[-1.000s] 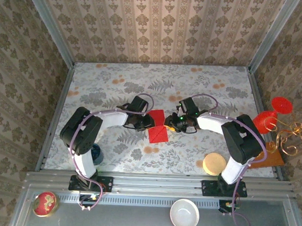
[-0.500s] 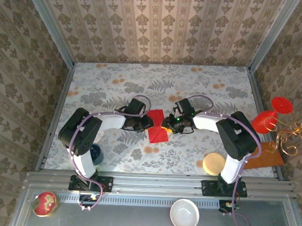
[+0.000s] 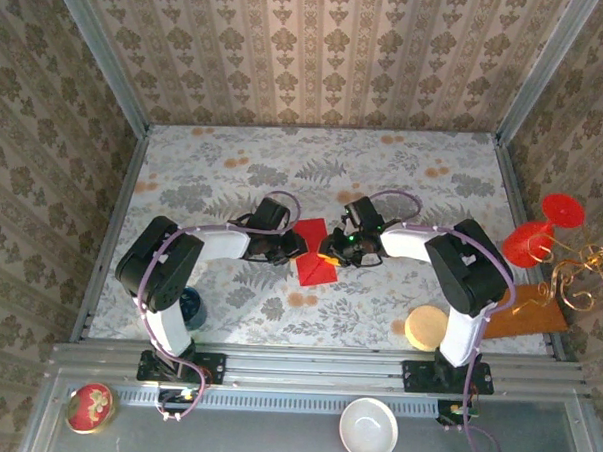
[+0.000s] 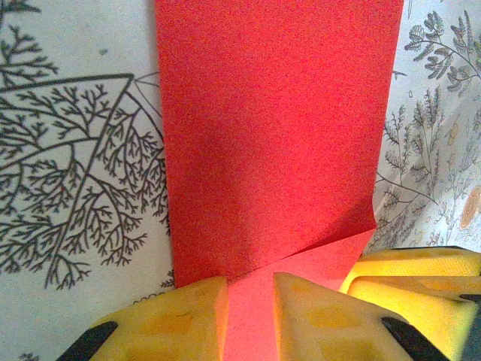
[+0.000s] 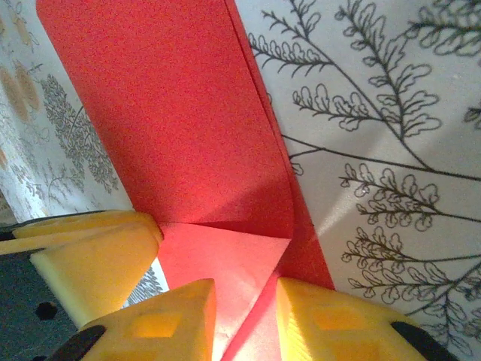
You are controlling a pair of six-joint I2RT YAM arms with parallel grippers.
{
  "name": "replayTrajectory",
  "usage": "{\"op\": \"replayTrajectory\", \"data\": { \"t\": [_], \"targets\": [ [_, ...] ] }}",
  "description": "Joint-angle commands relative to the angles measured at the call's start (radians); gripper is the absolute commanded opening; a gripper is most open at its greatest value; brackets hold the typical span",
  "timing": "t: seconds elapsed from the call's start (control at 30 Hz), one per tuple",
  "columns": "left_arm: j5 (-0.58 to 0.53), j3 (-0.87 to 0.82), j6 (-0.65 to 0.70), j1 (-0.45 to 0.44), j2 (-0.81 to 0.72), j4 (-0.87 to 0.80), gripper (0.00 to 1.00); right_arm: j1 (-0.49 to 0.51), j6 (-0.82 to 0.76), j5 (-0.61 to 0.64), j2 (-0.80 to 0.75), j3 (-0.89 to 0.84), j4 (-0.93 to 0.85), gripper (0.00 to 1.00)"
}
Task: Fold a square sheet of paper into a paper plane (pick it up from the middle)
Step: Fold the triangle a second time at the center of the table, then turn over the paper at the center of the table.
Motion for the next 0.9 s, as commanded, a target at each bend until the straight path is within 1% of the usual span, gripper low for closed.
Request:
{"op": "replayTrajectory", "data": {
  "t": [0.0,0.17,0.4,0.47,0.53,0.67,0.73,0.87],
  "targets": [
    [0.0,-0.028,-0.017,0.005,-0.003,-0.036,0.24,0.008,0.029,-0.04,0.02,0.008,0.048,0.27],
    [0.003,-0.023,-0.023,0.008,-0.015,-0.035,0.24,0.009,0.052,-0.068,0.019,-0.016,0.122,0.22],
    [0.006,-0.017,-0.03,0.014,-0.05,-0.035,0.24,0.012,0.063,-0.076,0.02,-0.055,0.184,0.19],
    [0.006,-0.02,-0.035,0.019,-0.066,-0.033,0.24,0.014,0.061,-0.075,0.022,-0.061,0.197,0.16],
    [0.003,-0.027,-0.045,0.027,-0.089,-0.024,0.26,0.016,0.056,-0.072,0.025,-0.064,0.21,0.11],
    [-0.004,-0.082,-0.078,0.059,-0.161,0.018,0.32,0.016,0.024,-0.055,0.008,-0.063,0.239,0.04],
    [-0.009,-0.114,-0.087,0.077,-0.208,0.025,0.36,0.014,0.002,-0.045,-0.02,-0.061,0.255,0.03],
    [-0.005,-0.183,-0.101,0.108,-0.321,0.055,0.49,0.009,-0.061,-0.039,-0.103,-0.056,0.291,0.03]
  ]
}}
